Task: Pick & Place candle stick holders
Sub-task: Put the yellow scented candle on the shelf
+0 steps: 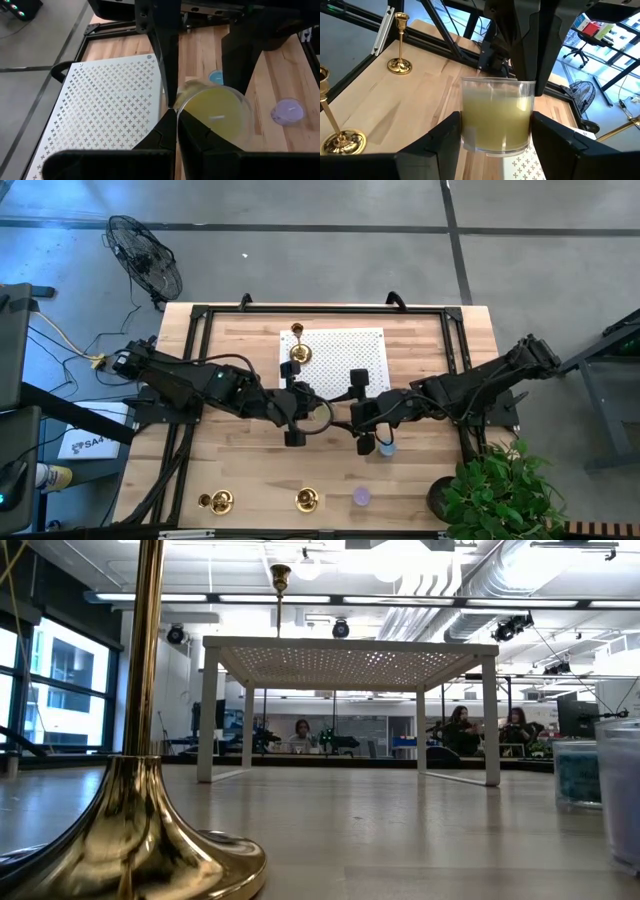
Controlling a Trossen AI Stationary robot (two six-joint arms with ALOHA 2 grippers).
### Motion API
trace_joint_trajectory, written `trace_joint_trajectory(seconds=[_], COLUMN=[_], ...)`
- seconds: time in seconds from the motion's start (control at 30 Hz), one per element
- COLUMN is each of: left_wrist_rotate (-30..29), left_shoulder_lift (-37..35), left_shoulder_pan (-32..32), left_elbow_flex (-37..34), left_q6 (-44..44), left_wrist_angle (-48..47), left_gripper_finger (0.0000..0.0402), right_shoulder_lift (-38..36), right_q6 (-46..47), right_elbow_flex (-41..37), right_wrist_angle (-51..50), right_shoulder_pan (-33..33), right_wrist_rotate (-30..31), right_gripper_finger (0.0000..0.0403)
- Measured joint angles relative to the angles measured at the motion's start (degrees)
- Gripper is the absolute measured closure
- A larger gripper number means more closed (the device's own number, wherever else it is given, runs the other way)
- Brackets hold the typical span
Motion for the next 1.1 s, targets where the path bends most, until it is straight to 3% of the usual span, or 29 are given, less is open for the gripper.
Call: trace_joint_trajectory(seconds=[0.37, 0.57, 0.87, 0.97, 1.1], left_wrist_rotate=[3.37, 4.92, 5.49, 5.49, 5.42], left_shoulder_lift=[-0.13, -0.48, -0.41, -0.38, -0.38], left_shoulder_pan=[0.06, -0.02, -0.02, -0.02, -0.02], left_elbow_flex=[4.0, 5.38, 5.14, 5.14, 5.14], left_q6=[0.14, 1.46, 1.49, 1.49, 1.49], left_wrist_angle=[-2.02, 0.25, -0.86, -1.02, -1.14], left_gripper_finger=[0.0399, 0.0399, 0.0399, 0.0399, 0.0399], right_shoulder_lift=[-0.11, 0.3, 0.15, 0.04, 0.07], right_q6=[-0.11, -0.07, 1.47, 3.1, 5.35], right_elbow_flex=[0.2, -0.13, -0.09, -0.09, -0.09], right_wrist_angle=[-0.68, -3.07, -2.72, -3.85, -7.25], right_shoulder_pan=[0.04, 0.0, 0.04, 0.03, 0.02], right_wrist_rotate=[1.07, 1.05, 1.54, 2.96, 5.77], right_gripper_finger=[0.021, 0.0271, 0.0394, 0.0391, 0.0341])
